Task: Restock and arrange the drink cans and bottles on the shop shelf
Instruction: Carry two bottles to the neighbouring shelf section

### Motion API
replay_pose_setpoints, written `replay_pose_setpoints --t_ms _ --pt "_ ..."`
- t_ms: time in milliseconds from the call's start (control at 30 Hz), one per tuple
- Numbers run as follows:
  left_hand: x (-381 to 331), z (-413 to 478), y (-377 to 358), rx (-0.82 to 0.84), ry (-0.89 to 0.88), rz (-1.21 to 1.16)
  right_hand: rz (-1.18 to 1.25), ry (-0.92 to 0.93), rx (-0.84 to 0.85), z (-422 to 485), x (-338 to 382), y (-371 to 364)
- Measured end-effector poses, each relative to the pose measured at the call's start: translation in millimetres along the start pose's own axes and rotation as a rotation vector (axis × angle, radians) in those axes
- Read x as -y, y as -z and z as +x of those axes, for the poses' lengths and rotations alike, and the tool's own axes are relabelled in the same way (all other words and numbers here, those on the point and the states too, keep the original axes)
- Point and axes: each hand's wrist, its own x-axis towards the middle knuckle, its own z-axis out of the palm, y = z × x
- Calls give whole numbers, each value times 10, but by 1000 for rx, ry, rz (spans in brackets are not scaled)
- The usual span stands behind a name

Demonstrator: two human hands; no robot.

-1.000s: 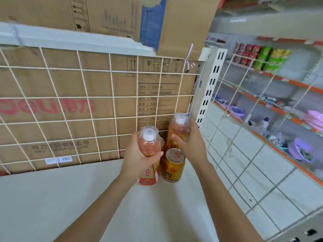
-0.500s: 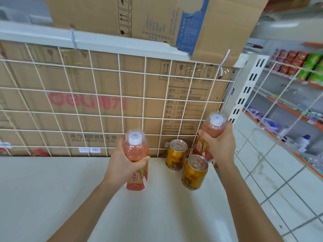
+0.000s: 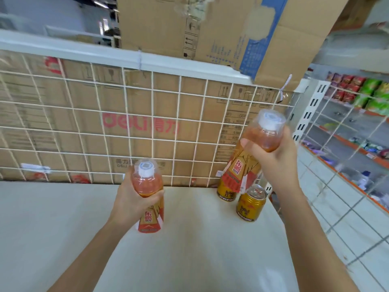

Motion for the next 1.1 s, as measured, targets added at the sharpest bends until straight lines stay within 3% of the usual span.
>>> replay_pose_setpoints --t_ms 467,767,1100 --pt "400 -558 1949 -184 -3 15 284 -110 336 -1249 527 -1687" --pt "334 -1137 2864 -581 -36 -93 436 -72 630 -1560 924 -2706" --pt "185 -1797 3530 -938 -72 55 612 112 910 -1810 1367 -3400"
